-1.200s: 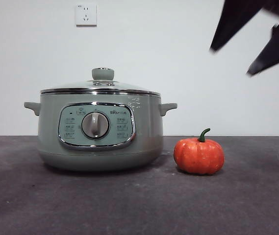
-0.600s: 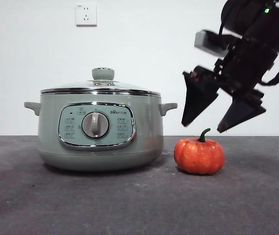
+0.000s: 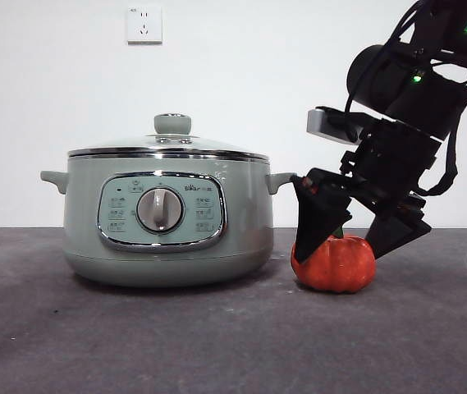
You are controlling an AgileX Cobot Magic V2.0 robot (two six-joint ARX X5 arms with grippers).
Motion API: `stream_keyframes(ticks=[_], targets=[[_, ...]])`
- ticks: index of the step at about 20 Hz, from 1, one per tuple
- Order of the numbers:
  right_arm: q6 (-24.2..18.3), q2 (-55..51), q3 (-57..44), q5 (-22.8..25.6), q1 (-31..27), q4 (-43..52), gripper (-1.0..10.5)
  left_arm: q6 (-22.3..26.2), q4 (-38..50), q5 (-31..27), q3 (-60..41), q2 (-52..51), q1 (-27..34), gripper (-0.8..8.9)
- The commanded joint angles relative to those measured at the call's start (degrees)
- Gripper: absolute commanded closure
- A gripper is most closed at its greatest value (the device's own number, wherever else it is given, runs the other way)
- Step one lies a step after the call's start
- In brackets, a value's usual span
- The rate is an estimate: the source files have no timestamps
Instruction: Pick up the pumpkin,open the lid,put the pumpkin in the pot,close the lid
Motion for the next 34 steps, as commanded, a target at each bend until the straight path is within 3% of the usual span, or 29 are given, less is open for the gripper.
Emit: stream_keyframes(ticks=[1, 4, 5, 11, 18, 24, 29, 34], targets=[[1.40, 0.68, 0.07, 1.09, 0.22, 0.28, 5.2, 0.39, 0.57, -0.28, 0.17, -0.07, -0.13, 0.61], [2.49, 0.68, 0.07, 0.90, 0.15, -0.04, 9.4, 0.39, 0.72, -1.70, 0.17, -0.07, -0.13, 0.61], [2.73, 0.68, 0.07, 0.87, 0.17, -0.37, 9.5, 0.39, 0.76, -2.47, 0.17, 0.00, -0.13, 0.61], [4.42, -5.51, 0.07, 0.92, 0.00, -3.61, 9.6, -1.38, 5.97, -3.43, 0.17, 3.65, -0.15, 0.61], [4.46, -27.52, 0.07, 1.01, 0.02, -12.31, 9.6, -7.23, 25.62, -3.96, 1.16, 18.38, -5.20, 0.62], [5.51, -39.76, 0.07, 0.87, 0.02, -16.74, 9.6, -6.43, 32.50, -13.55, 11.96, 35.98, -14.03, 0.62], [5.53, -44.24, 0.07, 0.50, 0.17, -21.07, 9.6, -1.81, 34.21, -23.30, 23.56, 51.21, -19.82, 0.62], [5.99, -45.46, 0.07, 0.50, 0.50, -22.29, 9.6, -1.70, 35.74, -24.26, 31.15, 63.45, -22.69, 0.63]])
